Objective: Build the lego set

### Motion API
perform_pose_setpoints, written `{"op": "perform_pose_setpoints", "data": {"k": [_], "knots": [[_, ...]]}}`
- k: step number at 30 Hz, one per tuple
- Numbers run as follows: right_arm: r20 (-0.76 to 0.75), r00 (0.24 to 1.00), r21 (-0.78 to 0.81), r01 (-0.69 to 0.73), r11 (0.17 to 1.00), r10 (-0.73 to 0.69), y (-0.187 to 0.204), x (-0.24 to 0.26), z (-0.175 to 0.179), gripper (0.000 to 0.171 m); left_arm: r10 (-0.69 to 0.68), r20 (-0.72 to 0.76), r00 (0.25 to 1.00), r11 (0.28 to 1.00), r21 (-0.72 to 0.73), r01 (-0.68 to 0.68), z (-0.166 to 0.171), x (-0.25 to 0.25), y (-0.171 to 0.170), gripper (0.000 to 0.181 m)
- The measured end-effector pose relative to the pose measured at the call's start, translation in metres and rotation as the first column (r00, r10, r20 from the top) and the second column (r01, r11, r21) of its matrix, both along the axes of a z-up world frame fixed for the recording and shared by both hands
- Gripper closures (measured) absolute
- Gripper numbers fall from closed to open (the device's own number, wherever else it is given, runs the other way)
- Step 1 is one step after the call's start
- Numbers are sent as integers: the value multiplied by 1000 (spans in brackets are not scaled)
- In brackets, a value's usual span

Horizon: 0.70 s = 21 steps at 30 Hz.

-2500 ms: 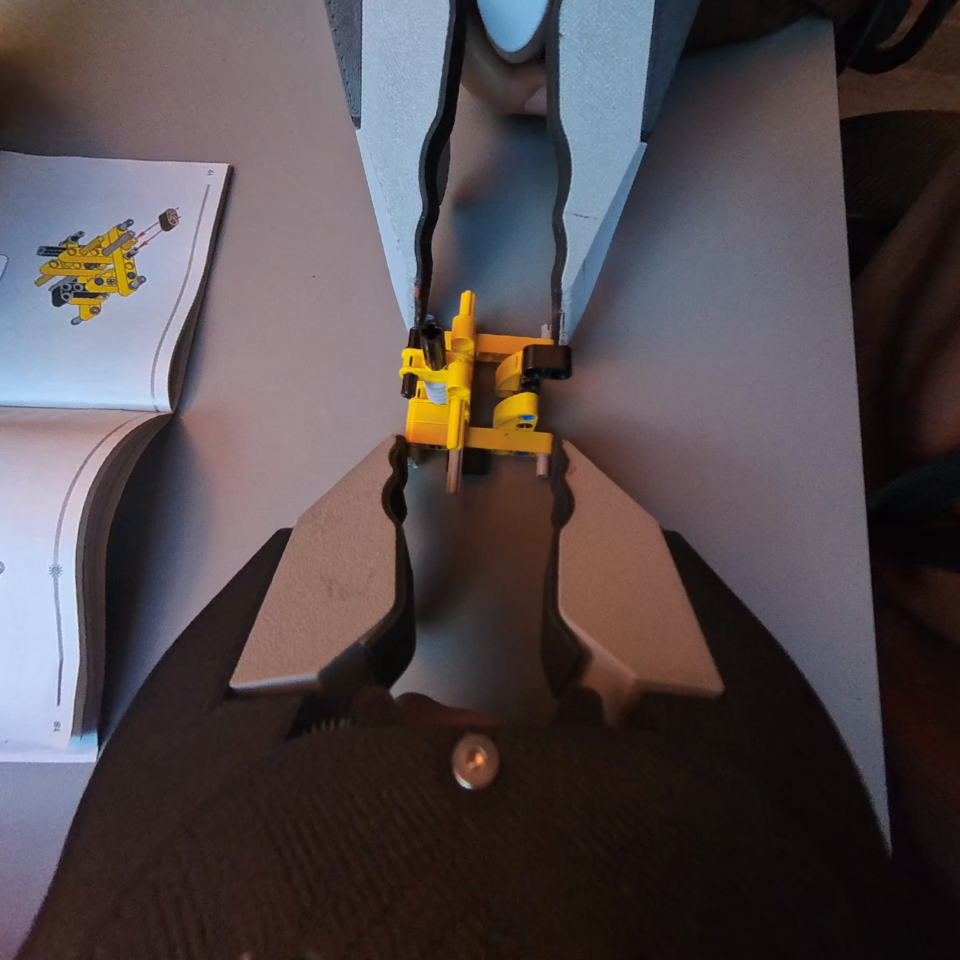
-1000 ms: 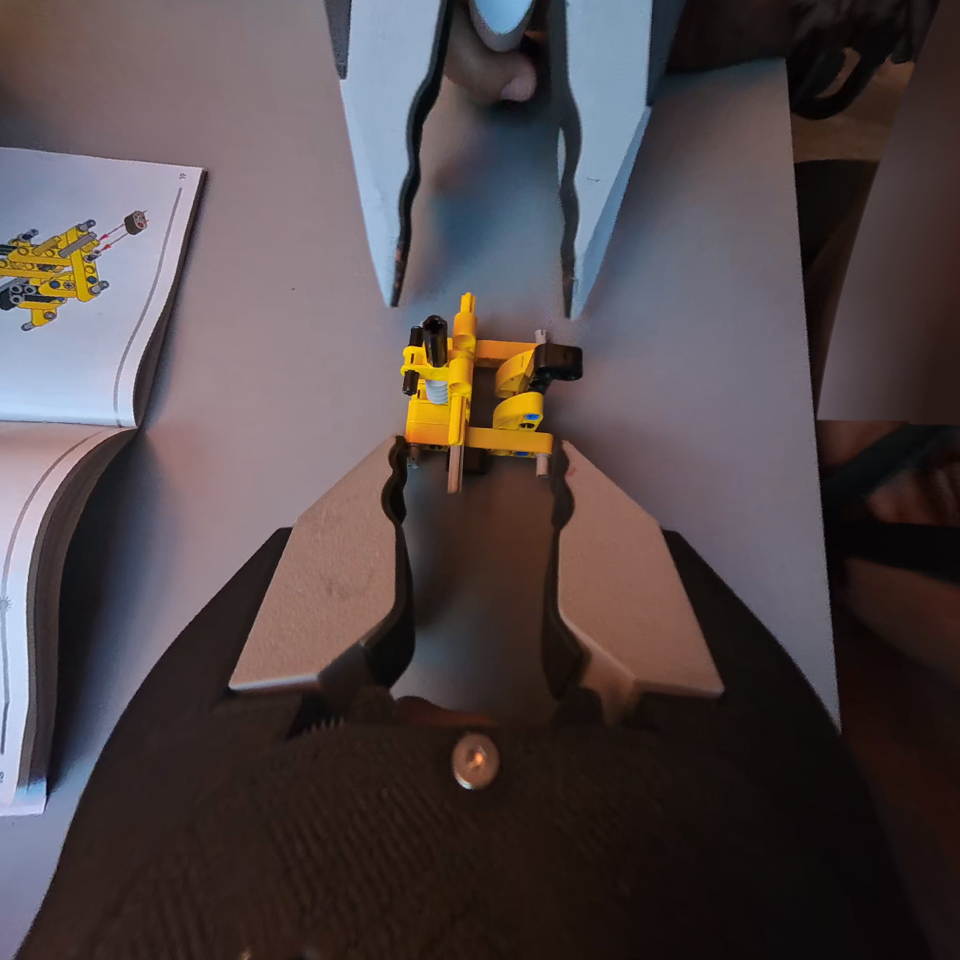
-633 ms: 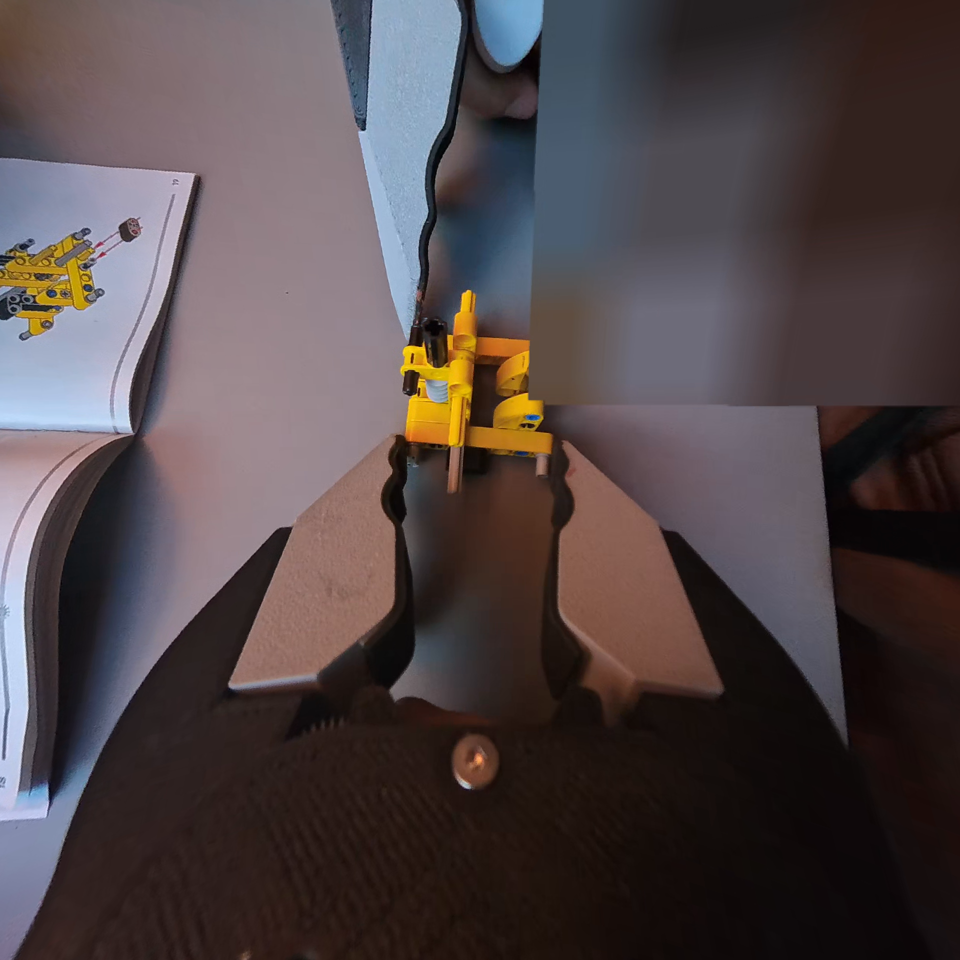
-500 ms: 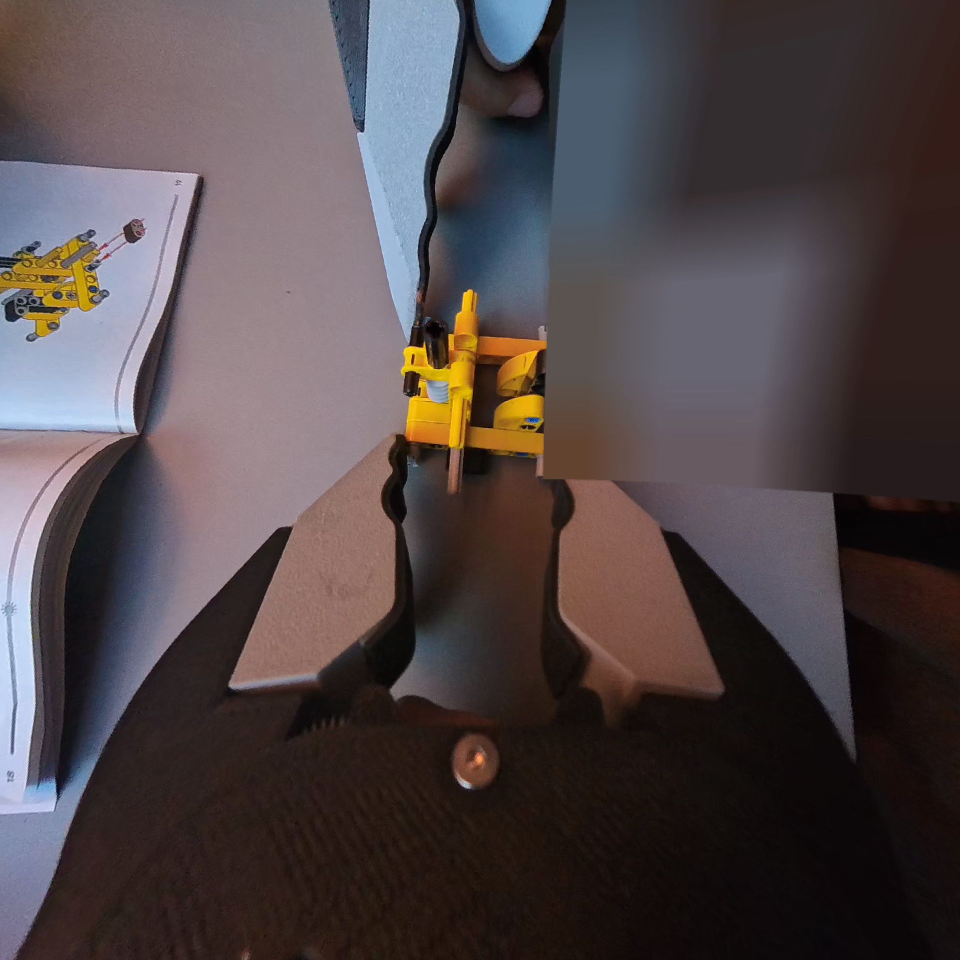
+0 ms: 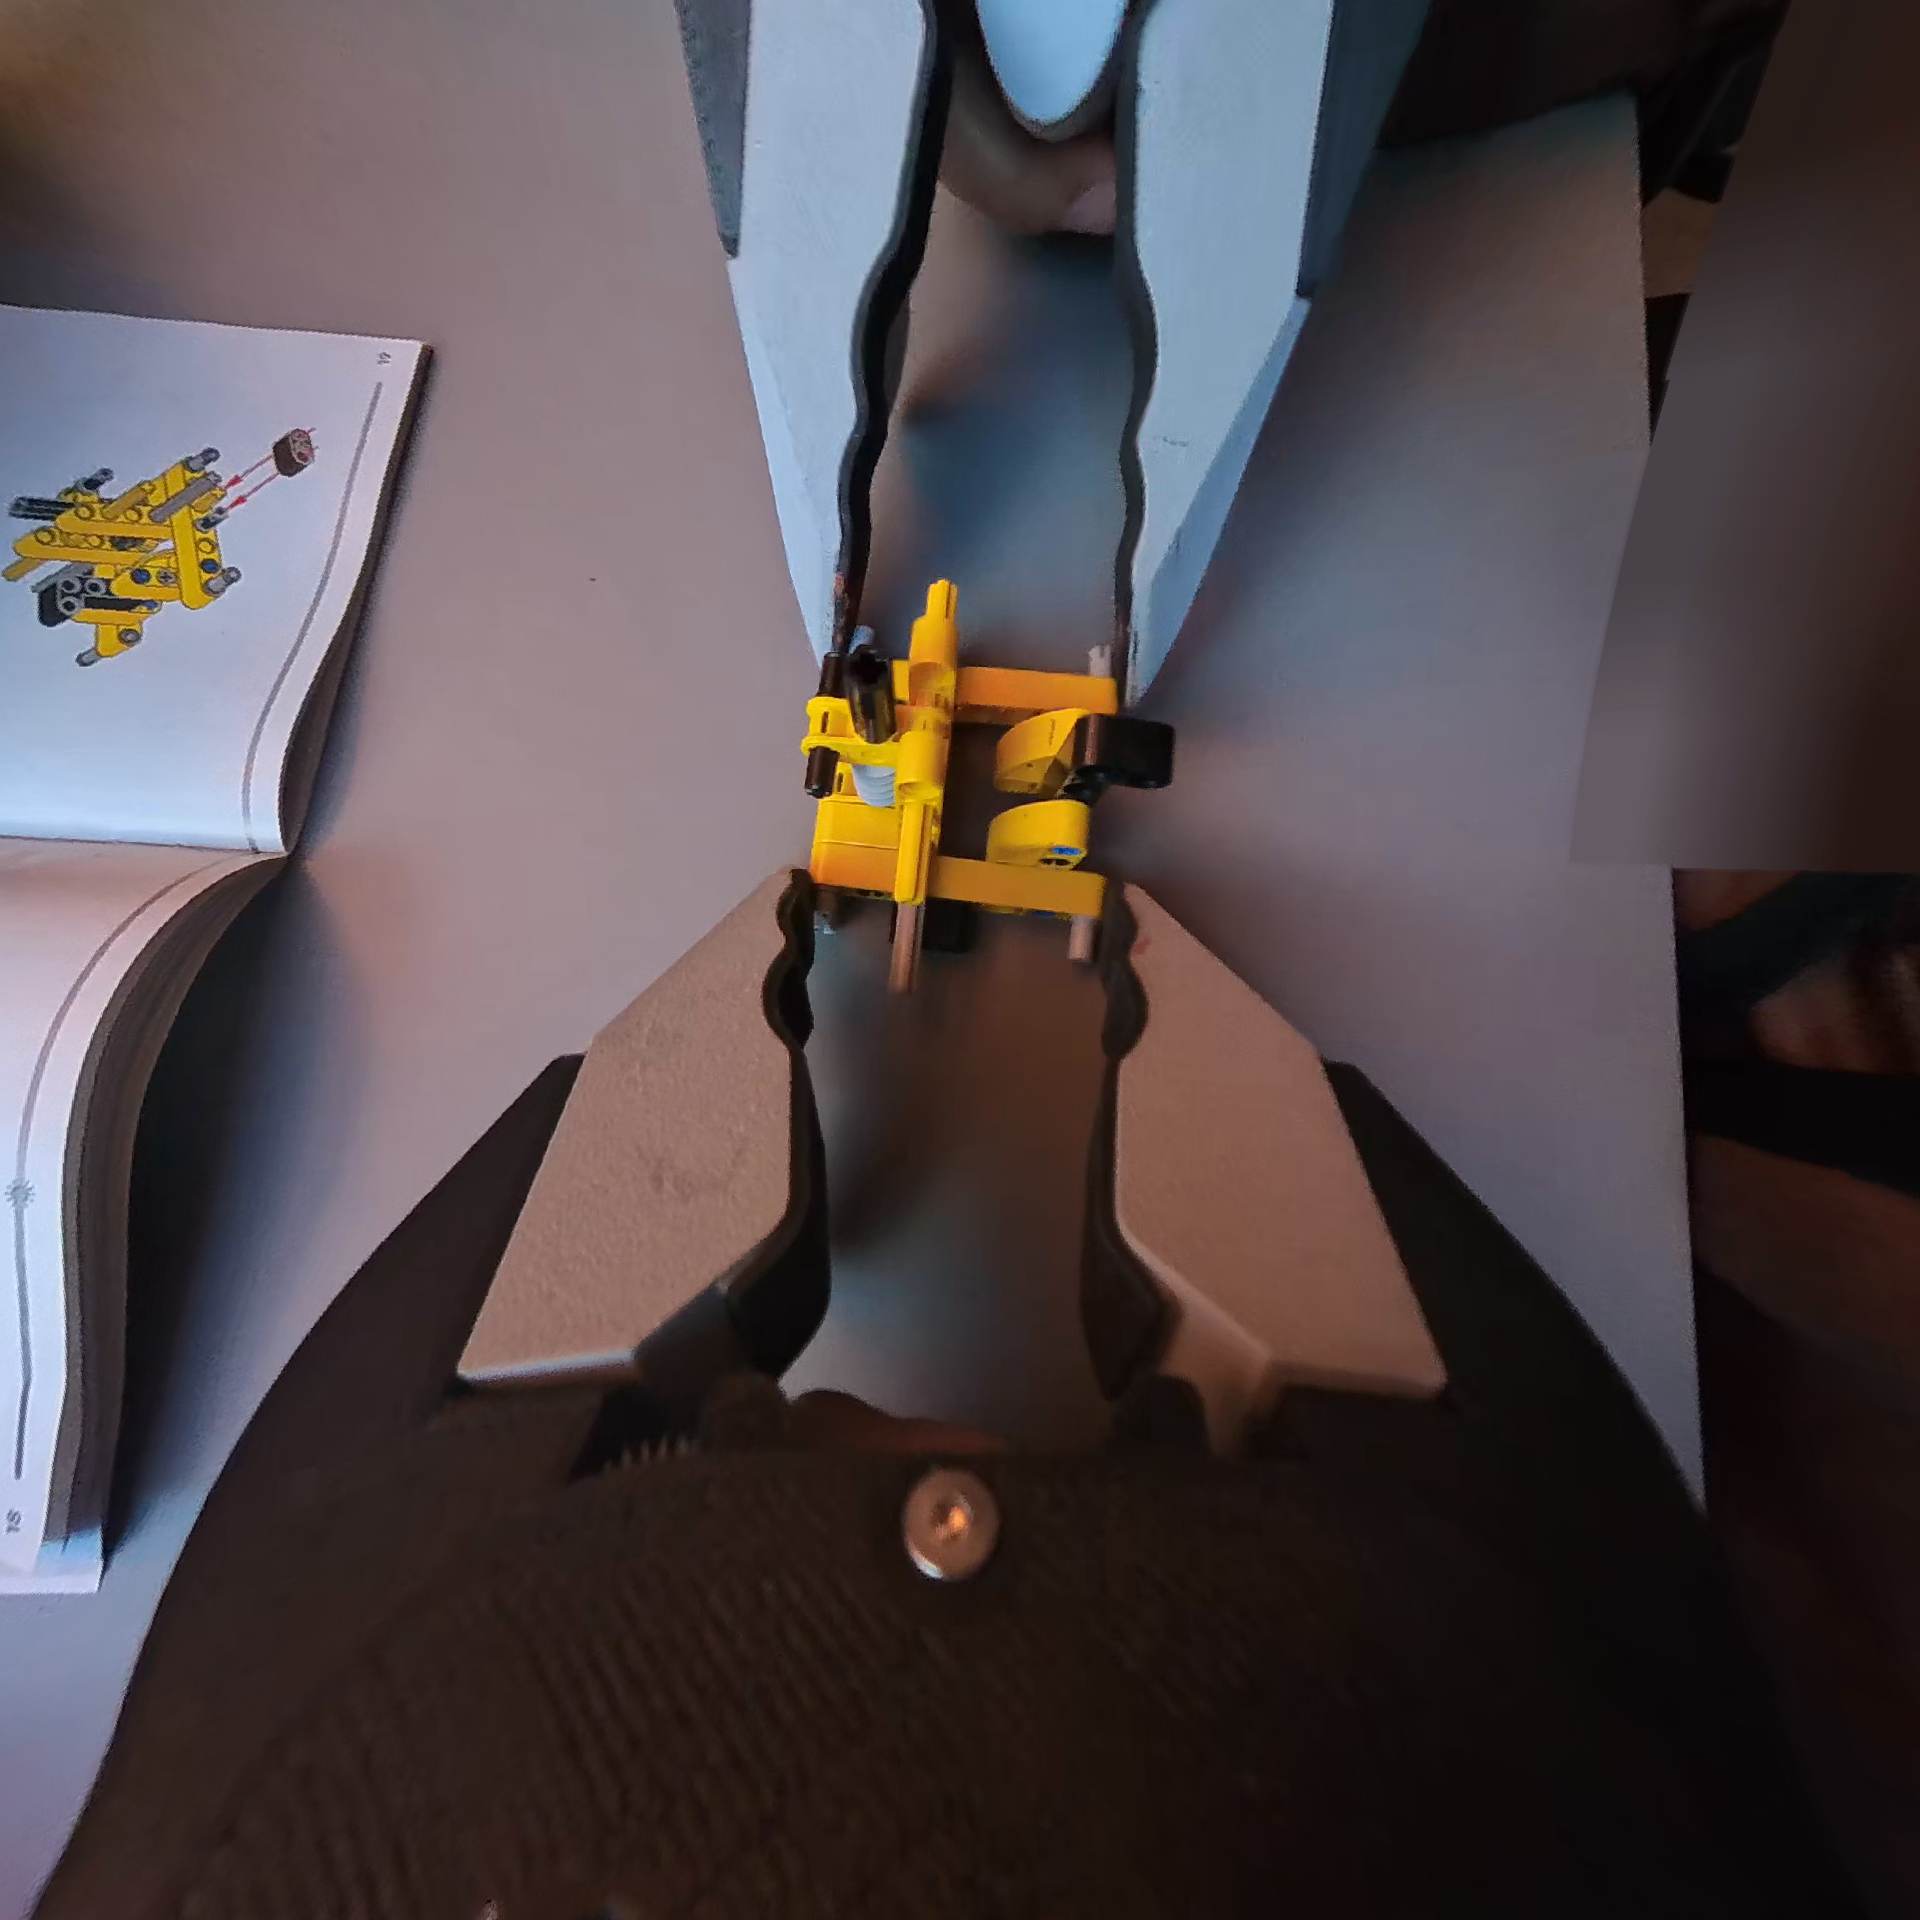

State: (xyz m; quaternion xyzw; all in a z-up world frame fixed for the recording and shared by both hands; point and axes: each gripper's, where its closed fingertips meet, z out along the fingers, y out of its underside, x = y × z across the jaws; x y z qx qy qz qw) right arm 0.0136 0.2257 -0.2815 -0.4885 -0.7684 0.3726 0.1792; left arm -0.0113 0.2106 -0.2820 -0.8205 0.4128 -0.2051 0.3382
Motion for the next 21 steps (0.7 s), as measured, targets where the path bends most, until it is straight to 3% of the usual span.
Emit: {"op": "perform_pose_setpoints", "data": {"k": [2, 3, 5, 7, 10, 17, 21], "knots": [[14, 1000, -60, -8, 998, 9, -1, 2, 2, 121, -10, 12, 1000, 1000, -10, 10, 0, 1, -1, 128], [19, 1000, -70, 7, 998, -5, 2, 1, 3, 139, -19, 15, 1000, 1000, -16, 19, 0, 2, -3, 128], [1, 999, -106, 43, 993, -44, 9, 0, 8, 153, -31, 8, 999, 999, -8, 31, 0, 3, -4, 128], [3, 999, -151, 43, 988, -43, 8, 0, 10, 138, -8, 12, 1000, 1000, -12, 8, 1, 5, -2, 128], [23, 999, -96, 36, 995, -33, 5, 4, 4, 118, -3, 7, 1000, 1000, -7, 3, 0, 5, -1, 128], [-26, 1000, 92, 16, 996, -14, -1, 5, -2, 119, -2, -24, 1000, 1000, 5, 2, -1, 5, -1, 128], [-28, 1000, 94, 4, 996, -2, -1, 4, -2, 119, -4, -32, 999, 1000, -8, 4, -1, 6, -2, 128]]}}
